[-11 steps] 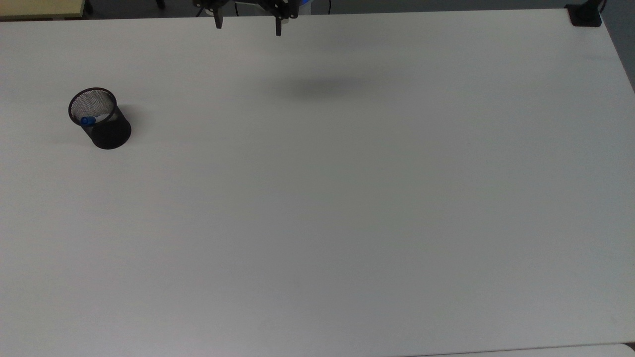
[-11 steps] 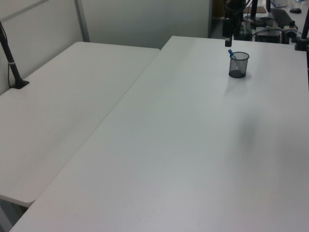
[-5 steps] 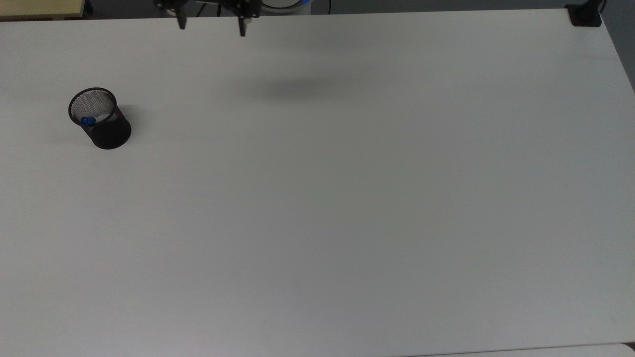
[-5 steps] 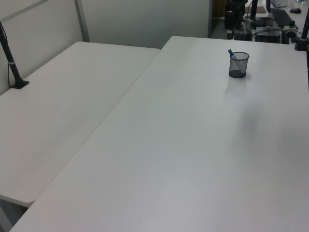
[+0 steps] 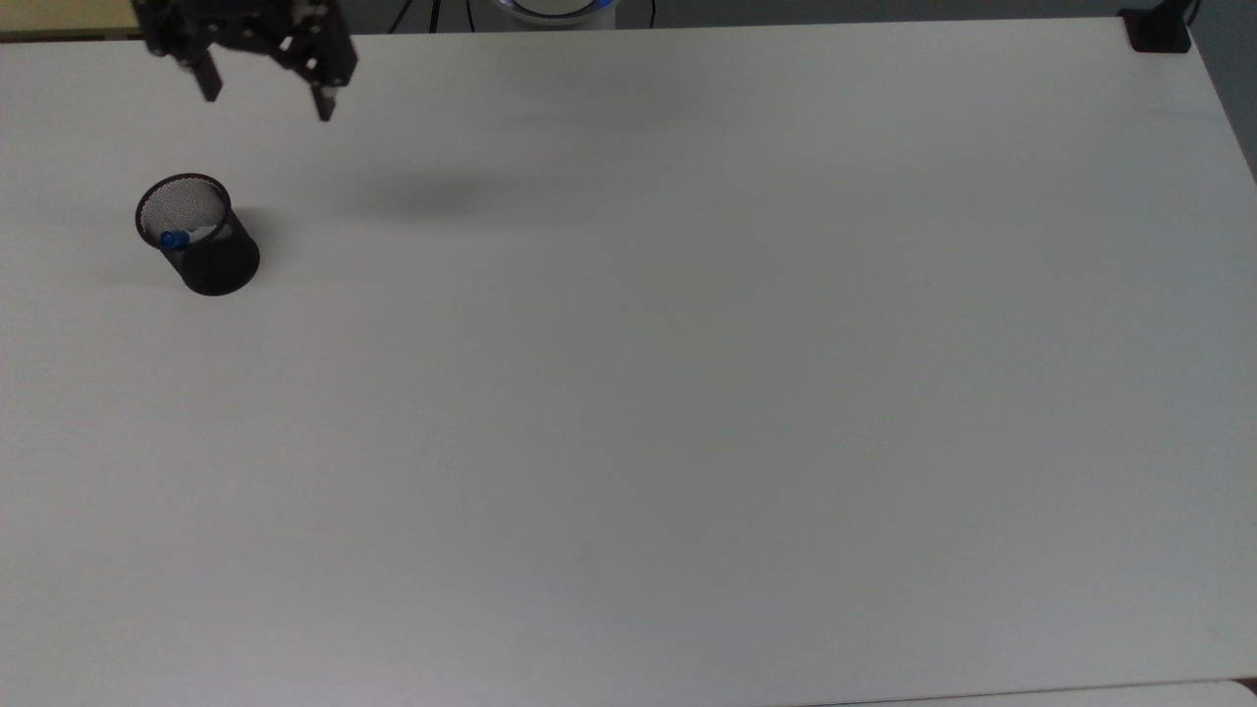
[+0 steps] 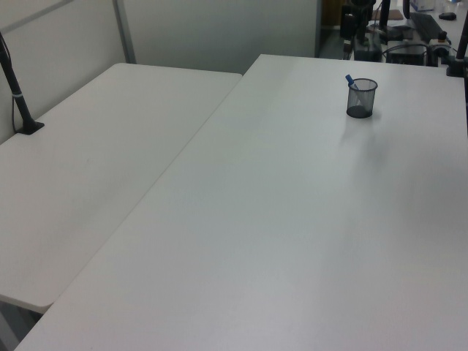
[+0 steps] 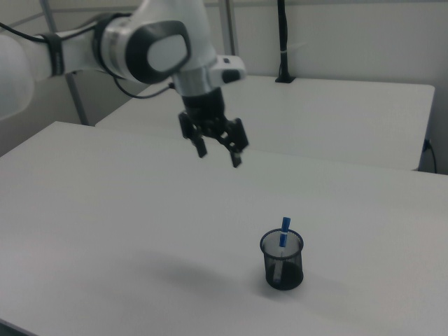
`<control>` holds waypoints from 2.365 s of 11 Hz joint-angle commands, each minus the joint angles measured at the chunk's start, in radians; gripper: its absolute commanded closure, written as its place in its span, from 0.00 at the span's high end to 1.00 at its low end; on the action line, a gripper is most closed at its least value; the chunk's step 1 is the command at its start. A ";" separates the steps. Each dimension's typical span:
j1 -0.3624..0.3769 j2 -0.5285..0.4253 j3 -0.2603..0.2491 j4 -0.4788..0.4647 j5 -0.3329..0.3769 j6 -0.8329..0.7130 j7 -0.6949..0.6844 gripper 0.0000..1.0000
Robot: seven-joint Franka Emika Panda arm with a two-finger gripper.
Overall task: Remove the marker
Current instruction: 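Move the open gripper over the black mesh pen cup, then lower the gripper and close it on the blue-capped marker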
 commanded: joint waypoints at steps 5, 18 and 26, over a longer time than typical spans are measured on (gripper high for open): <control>-0.127 0.168 -0.002 0.000 0.001 0.247 -0.166 1.00; -0.164 0.288 0.000 -0.007 -0.001 0.356 -0.288 0.22; -0.167 0.235 -0.001 0.002 0.013 0.307 -0.295 0.16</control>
